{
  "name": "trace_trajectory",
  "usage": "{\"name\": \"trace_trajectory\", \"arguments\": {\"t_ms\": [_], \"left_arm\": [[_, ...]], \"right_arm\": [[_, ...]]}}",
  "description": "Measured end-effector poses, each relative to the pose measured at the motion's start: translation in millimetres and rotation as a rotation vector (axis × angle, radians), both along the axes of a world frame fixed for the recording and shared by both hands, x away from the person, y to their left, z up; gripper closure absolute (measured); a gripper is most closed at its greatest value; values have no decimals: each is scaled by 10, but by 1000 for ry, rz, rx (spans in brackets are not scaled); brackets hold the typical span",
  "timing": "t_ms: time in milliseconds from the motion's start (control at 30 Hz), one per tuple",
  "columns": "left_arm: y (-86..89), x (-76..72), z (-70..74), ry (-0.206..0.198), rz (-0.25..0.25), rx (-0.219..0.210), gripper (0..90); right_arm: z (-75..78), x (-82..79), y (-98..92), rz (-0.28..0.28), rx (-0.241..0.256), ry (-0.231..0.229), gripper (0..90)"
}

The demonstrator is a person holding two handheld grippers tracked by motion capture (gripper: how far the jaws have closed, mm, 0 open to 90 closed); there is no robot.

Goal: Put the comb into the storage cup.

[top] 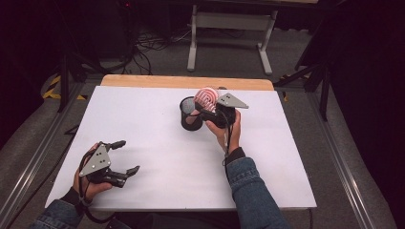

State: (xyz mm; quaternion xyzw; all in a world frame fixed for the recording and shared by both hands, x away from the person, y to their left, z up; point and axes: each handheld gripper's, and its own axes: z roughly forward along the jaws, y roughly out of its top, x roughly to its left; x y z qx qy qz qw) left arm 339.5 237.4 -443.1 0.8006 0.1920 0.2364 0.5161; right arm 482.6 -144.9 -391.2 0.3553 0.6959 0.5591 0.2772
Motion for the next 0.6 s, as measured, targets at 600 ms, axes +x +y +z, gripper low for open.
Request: {"name": "trace_trajectory", "arguments": {"t_ms": [600], "left_arm": [[-7, 6, -5, 4, -3, 0, 65]], "right_arm": [[93, -56, -7, -68, -34, -47, 94]]}}
